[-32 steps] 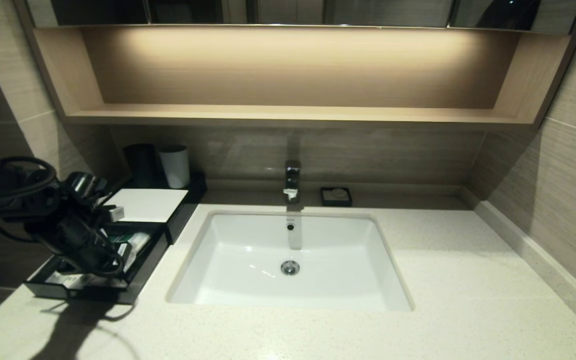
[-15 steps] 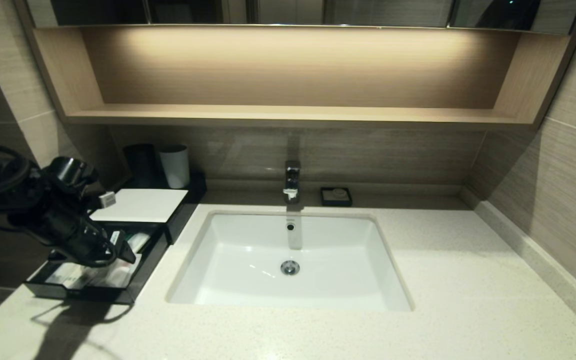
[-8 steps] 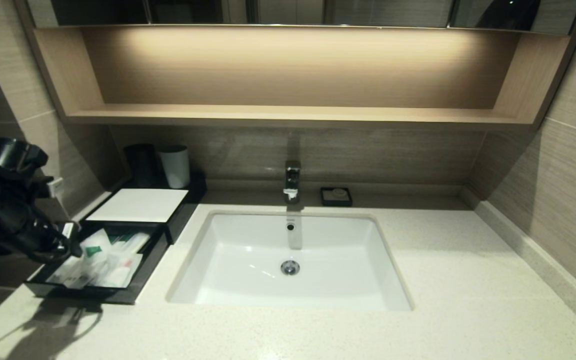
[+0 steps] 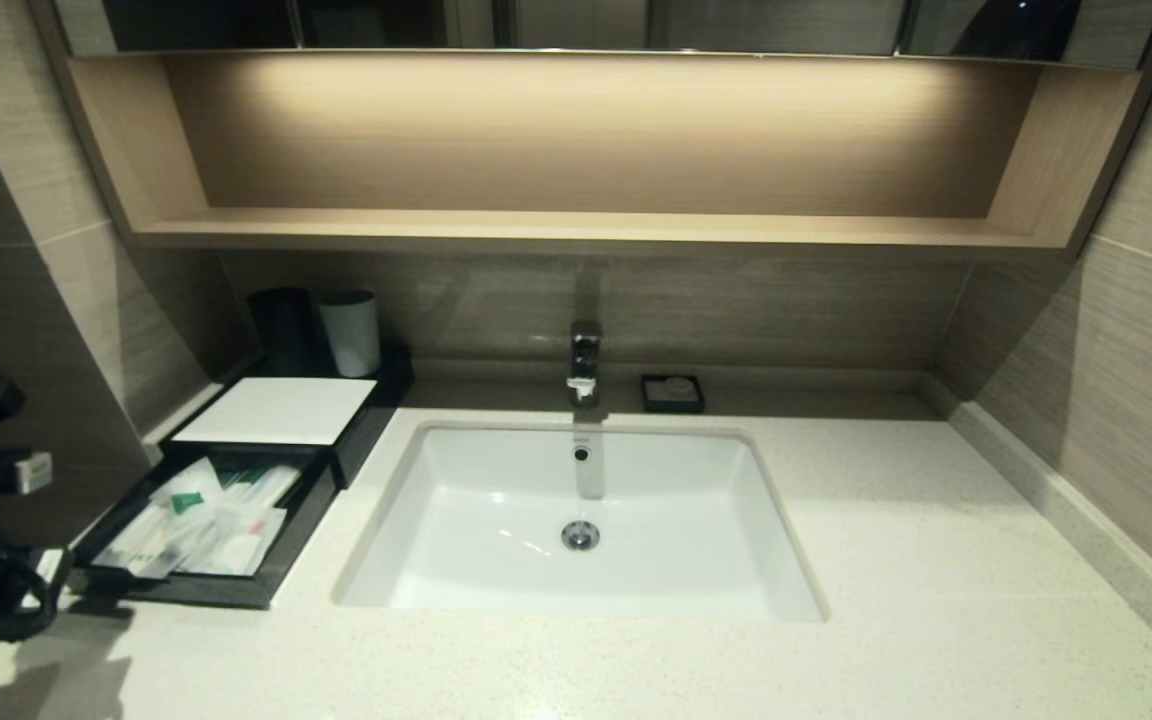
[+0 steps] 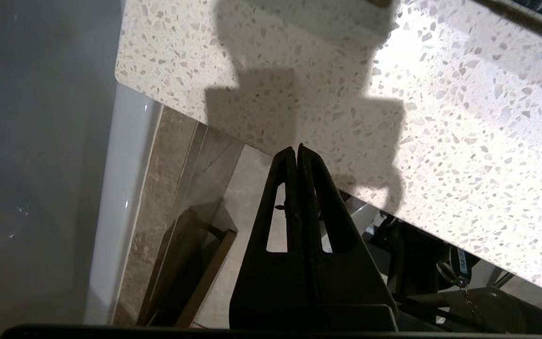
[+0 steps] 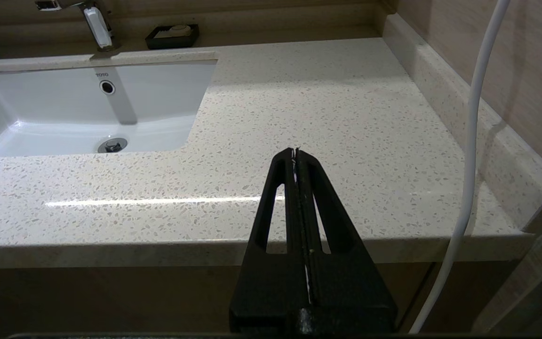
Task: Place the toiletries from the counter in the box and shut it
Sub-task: Close the drawer
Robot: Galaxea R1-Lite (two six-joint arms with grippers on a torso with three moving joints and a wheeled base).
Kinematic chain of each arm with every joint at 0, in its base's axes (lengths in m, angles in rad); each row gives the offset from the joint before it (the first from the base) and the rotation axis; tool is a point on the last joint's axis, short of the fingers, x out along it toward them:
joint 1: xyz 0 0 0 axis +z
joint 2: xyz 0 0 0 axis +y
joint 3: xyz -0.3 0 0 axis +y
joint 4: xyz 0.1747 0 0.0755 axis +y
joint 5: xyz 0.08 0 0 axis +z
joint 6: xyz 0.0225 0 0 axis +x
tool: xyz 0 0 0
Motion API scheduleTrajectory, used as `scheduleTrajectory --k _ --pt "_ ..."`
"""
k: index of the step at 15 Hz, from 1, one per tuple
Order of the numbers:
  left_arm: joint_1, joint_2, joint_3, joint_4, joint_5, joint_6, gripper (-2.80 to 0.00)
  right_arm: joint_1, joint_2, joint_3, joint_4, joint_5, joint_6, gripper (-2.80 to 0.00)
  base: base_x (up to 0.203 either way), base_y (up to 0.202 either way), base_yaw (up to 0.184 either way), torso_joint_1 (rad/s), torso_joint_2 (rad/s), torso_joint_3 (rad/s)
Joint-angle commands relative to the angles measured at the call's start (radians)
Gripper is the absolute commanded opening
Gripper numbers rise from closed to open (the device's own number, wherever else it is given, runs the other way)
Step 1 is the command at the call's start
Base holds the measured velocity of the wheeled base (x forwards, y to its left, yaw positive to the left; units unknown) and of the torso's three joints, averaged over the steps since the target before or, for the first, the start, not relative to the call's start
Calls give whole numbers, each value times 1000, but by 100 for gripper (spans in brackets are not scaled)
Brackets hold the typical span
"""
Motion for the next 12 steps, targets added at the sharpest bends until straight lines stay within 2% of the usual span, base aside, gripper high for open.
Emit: scheduleTrajectory --k 1,4,8,12 --pt "7 14 8 6 2 1 -280 0 0 0 -1 0 0 -280 0 0 0 0 0 0" --pt "24 109 -31 -3 -6 -1 -280 0 0 0 0 0 0 -280 0 0 0 0 0 0" --pt "25 156 -40 -9 -106 20 -280 0 0 0 0 0 0 -280 0 0 0 0 0 0" --pt "25 210 -77 -39 -166 40 -280 0 0 0 0 0 0 -280 0 0 0 0 0 0"
